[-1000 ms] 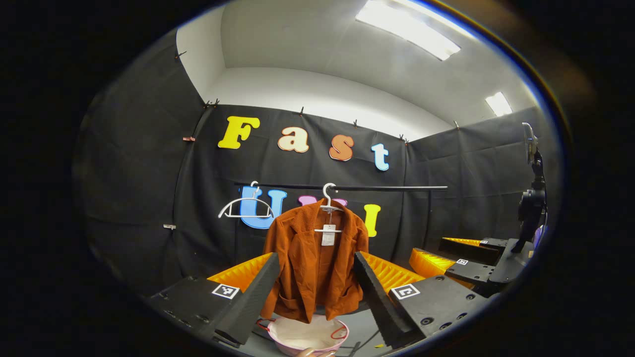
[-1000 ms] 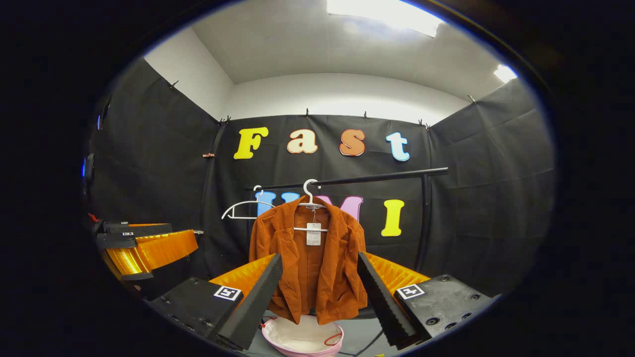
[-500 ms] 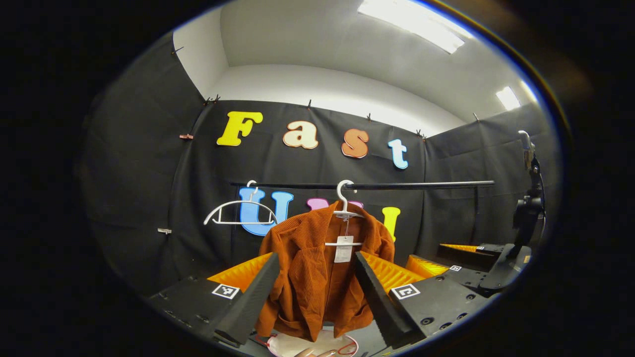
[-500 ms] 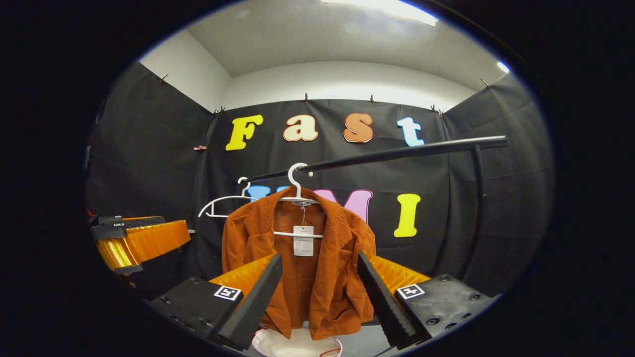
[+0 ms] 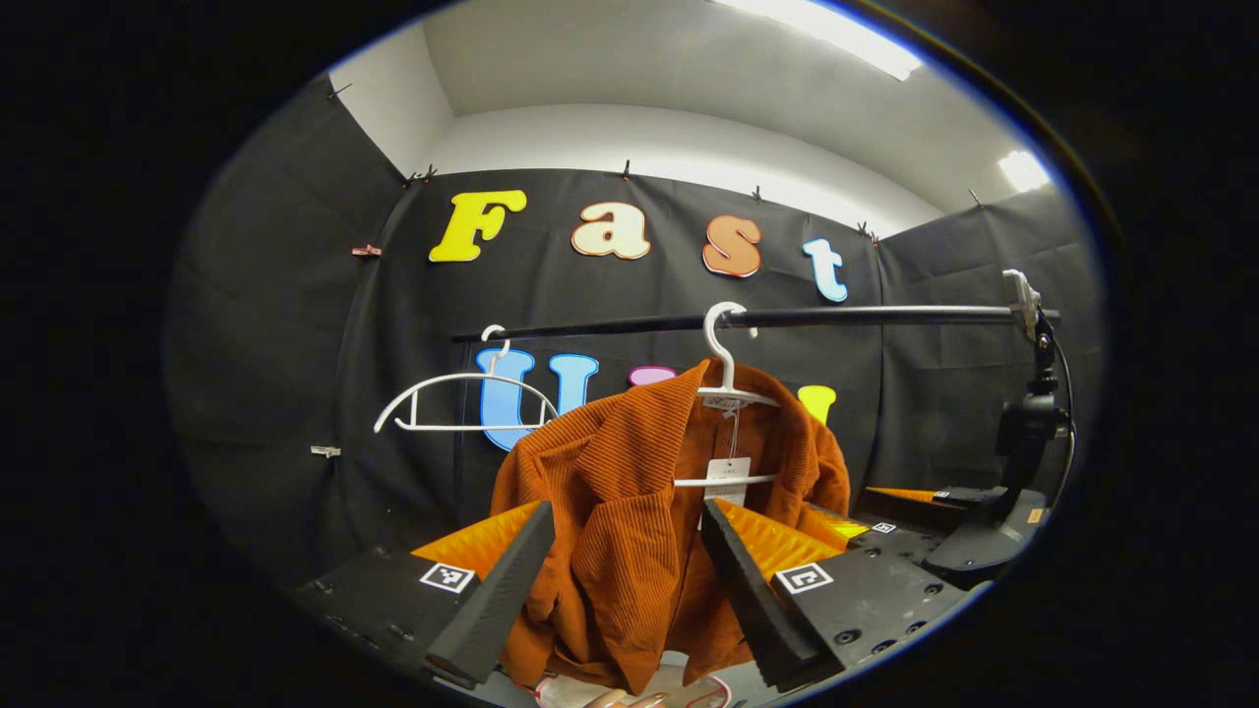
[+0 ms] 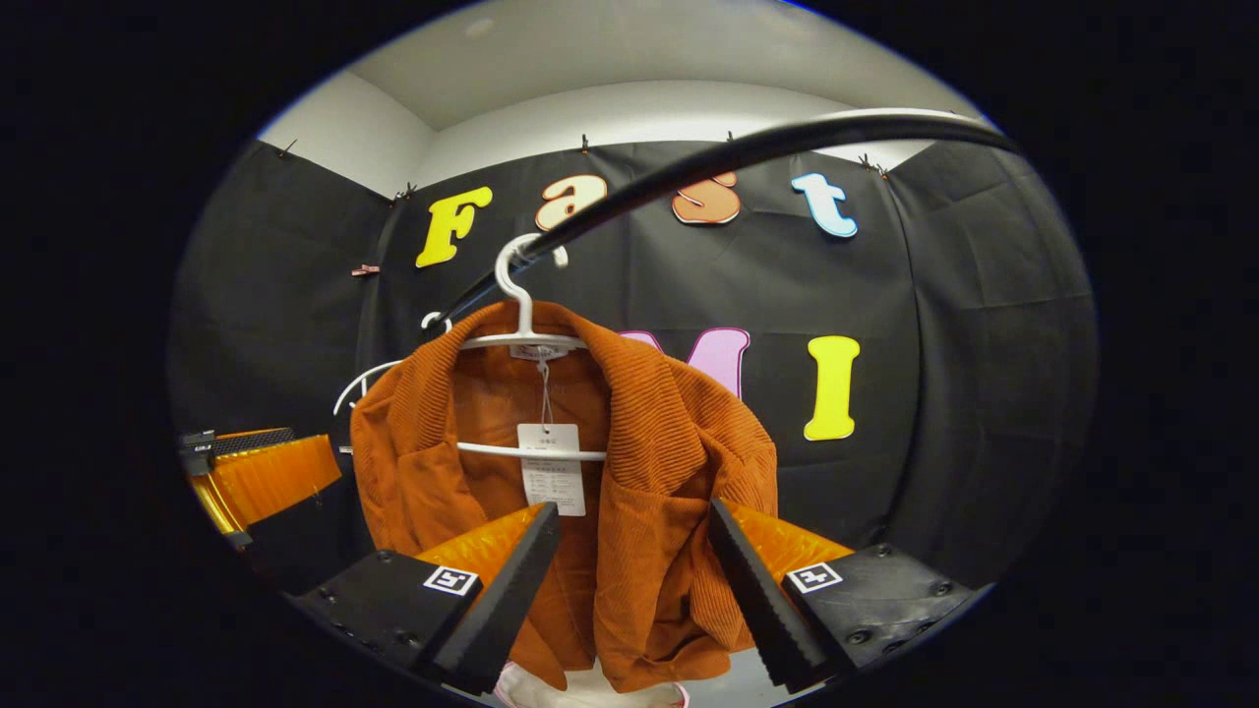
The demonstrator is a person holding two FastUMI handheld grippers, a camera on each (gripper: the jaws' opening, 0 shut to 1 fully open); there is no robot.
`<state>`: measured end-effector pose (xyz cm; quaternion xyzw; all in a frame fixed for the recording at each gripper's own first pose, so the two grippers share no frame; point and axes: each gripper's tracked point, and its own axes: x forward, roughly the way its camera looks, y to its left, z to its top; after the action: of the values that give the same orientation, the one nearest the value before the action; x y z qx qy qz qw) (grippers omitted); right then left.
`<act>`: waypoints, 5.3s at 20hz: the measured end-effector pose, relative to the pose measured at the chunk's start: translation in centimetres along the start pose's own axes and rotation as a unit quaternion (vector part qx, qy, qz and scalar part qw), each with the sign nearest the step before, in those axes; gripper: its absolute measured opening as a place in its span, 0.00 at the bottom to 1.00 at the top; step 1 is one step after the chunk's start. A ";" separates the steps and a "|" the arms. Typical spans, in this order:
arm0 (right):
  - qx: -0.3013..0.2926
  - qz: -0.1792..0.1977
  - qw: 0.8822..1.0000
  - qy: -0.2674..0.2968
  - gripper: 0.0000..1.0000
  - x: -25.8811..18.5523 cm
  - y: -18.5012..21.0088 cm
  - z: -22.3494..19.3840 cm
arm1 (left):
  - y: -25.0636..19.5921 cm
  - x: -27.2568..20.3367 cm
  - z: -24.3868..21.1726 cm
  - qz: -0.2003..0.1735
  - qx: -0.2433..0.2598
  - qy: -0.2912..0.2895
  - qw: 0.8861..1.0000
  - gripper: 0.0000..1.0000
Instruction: Grasp the clothes on the hanger with both hands and then place them into the laundry hamper below.
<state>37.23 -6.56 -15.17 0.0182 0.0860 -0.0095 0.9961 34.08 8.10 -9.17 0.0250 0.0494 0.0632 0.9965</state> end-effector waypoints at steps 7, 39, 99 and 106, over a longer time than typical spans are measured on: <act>0.021 -0.001 1.000 0.021 0.98 4.6 -0.4 -2.3 | -0.2 4.8 -1.9 -0.005 -0.002 0.018 1.000 0.95; 0.107 -0.010 0.991 -0.073 0.10 10.0 -10.7 3.4 | 5.7 9.2 1.7 0.071 0.017 -0.004 0.997 0.07; 0.104 0.022 0.990 0.095 0.14 12.6 -13.3 -8.2 | 4.7 7.7 -13.9 -0.093 -0.098 0.186 0.973 0.07; 0.103 0.069 0.981 0.148 0.14 8.3 -7.0 -12.0 | 5.5 5.0 -14.9 -0.072 -0.087 0.204 0.973 0.06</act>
<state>43.20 -13.22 -28.61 0.1278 0.2295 0.0536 0.9634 36.86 14.85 -24.12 -0.0790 0.2472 -0.0008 0.9657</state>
